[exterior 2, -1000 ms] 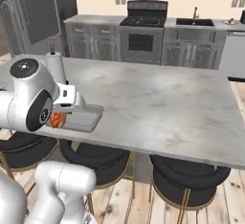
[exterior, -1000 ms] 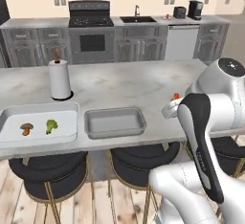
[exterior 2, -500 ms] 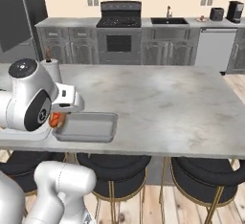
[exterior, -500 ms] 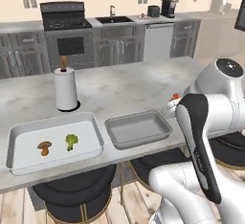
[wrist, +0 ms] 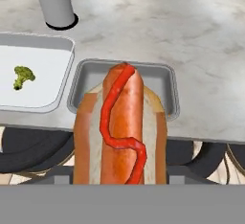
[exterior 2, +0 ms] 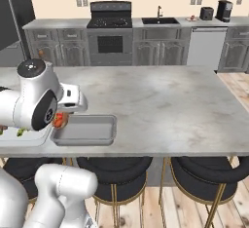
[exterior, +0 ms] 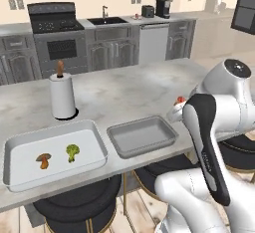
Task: Place the cold items (broccoli and mushroom) from the fridge in one tupperware on the dining counter. Place the warm items (hot dog and kebab skewer) in the stove area in another tupperware.
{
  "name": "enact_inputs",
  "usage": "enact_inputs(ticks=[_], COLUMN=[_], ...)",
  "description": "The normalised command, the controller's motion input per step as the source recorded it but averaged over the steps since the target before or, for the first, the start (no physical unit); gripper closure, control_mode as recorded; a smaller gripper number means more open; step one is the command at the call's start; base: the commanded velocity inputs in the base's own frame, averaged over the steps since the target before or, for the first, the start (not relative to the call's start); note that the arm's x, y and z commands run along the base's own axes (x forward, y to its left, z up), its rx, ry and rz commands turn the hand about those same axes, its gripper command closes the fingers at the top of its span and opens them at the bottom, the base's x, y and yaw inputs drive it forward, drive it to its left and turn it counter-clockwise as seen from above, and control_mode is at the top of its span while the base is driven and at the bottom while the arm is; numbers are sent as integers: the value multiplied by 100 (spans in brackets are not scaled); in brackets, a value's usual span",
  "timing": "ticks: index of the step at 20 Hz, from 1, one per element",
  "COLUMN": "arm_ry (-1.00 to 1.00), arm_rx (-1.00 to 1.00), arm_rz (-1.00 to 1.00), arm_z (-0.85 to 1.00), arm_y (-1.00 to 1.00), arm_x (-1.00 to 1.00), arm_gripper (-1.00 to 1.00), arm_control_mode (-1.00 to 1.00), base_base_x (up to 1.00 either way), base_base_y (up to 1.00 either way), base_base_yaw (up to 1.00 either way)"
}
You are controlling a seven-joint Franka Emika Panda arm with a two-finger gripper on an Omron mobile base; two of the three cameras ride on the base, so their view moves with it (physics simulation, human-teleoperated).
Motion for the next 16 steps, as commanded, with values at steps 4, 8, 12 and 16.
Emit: enact_inputs(ticks=[4,8,12,16], arm_ry=[11,8,15,21], arm_rx=[0,-7,-16,-28], arm_rz=[80,84,69,45], arm_z=[-32,-44,-61,-65], arm_y=[14,24,28,30], arm_x=[74,56,46,41], arm_gripper=[100,100,100,100], arm_control_mode=[-100,-100,-100,-100], base_base_x=[0,0,0,0], base_base_y=[0,0,0,0], base_base_yaw=[0,0,0,0])
